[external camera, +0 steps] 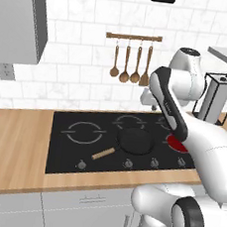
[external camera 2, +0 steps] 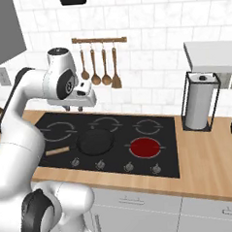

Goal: Turn off the front right burner of the stove.

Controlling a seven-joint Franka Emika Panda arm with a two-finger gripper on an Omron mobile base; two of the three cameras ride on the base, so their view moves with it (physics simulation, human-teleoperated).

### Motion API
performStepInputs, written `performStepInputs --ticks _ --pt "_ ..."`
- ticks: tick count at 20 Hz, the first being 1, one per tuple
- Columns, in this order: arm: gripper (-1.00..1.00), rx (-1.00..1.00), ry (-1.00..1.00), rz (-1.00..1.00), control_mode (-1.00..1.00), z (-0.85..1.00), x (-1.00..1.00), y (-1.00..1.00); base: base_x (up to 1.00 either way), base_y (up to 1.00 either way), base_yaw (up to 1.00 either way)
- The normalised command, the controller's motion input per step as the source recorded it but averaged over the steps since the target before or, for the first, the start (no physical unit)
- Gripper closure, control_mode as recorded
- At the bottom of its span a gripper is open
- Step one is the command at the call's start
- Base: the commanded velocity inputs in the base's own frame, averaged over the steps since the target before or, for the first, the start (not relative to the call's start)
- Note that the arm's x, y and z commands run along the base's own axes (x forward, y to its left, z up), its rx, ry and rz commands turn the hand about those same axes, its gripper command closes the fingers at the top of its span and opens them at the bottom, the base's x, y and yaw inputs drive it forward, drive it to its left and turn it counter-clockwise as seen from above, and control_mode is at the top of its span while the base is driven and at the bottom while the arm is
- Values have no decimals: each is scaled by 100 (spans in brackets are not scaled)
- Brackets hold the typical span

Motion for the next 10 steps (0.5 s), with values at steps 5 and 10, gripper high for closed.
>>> performStepInputs --ticks 5,10 --pt "-100 0 0 -1 -100 0 -11 -13 0 0 0" --pt "-100 1 0 -4 -100 0 -11 -32 0 0 0"
